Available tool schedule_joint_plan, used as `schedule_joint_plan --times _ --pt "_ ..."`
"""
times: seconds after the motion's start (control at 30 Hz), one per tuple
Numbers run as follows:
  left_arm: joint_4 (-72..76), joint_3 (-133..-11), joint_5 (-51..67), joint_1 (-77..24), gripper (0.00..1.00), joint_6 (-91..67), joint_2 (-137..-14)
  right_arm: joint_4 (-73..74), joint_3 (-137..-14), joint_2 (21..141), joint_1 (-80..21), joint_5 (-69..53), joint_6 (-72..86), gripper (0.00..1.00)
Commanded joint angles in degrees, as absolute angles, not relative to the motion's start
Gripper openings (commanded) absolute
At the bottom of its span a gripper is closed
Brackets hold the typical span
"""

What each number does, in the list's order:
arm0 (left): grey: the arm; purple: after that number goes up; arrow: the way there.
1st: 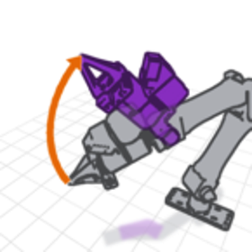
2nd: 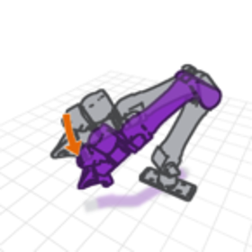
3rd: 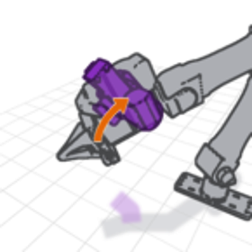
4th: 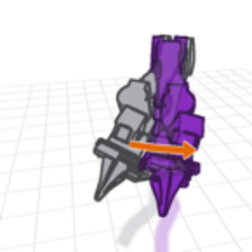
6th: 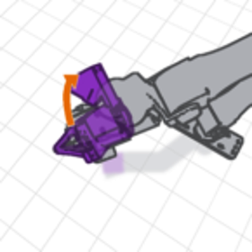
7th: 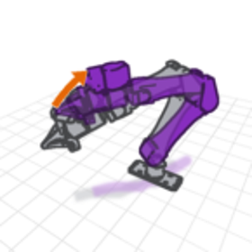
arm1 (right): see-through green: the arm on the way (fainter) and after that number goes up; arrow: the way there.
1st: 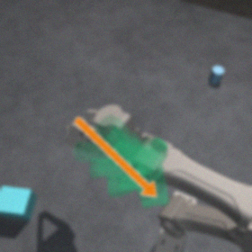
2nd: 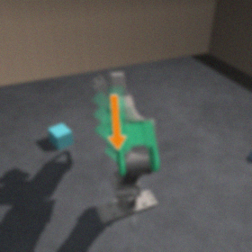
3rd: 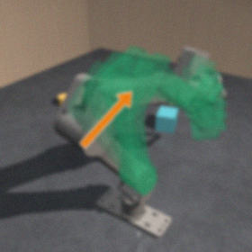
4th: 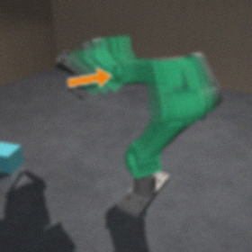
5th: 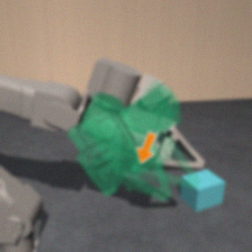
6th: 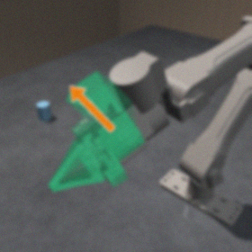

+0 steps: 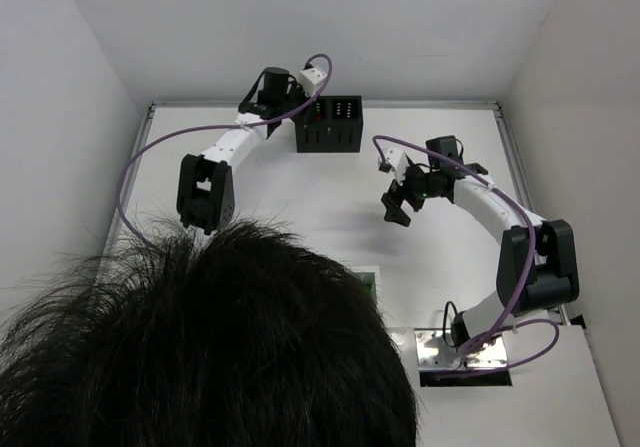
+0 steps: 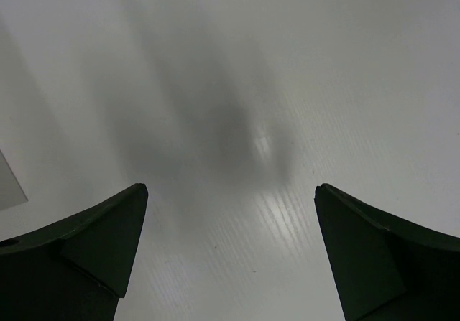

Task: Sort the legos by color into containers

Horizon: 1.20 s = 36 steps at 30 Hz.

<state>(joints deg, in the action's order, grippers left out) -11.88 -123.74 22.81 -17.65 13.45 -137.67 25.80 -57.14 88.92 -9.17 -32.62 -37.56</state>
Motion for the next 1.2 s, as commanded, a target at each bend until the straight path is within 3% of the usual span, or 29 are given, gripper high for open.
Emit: schedule_joint_plan --times 0.0,0.07,0.33,0.4,0.8,1.0,1.17 --pt "-11.51 -124.89 24.7 -17.75 0.13 14.33 -138.25 26.1 -59.5 89.21 -8.96 -35.95 -40.61 1.0" --pt "-11.51 -124.89 24.7 -17.75 0.15 14.85 -138.25 26.1 -59.5 89.21 -8.96 -35.95 -40.61 1.0" --pt "-9.85 -125.42 24.17 -17.75 0.52 14.85 -138.25 24.35 -59.5 90.79 -8.44 -36.56 -39.55 1.0" --pt "-9.84 -125.42 24.17 -17.75 0.57 14.85 -138.25 22.69 -59.5 90.79 -8.44 -36.56 -39.55 1.0" --pt "-6.68 -121.83 23.55 -17.75 0.63 12.13 -132.29 17.23 -57.39 89.12 -8.44 -38.14 -33.41 1.0" --pt "-5.45 -119.27 24.61 -16.53 0.68 6.43 -128.67 17.75 -56.17 87.46 -8.44 -41.92 -32.87 0.92" --pt "-6.06 -118.74 23.12 -15.47 0.69 2.9 -127.18 15.83 -52.66 85.18 -8.44 -42.54 -32.26 0.92"
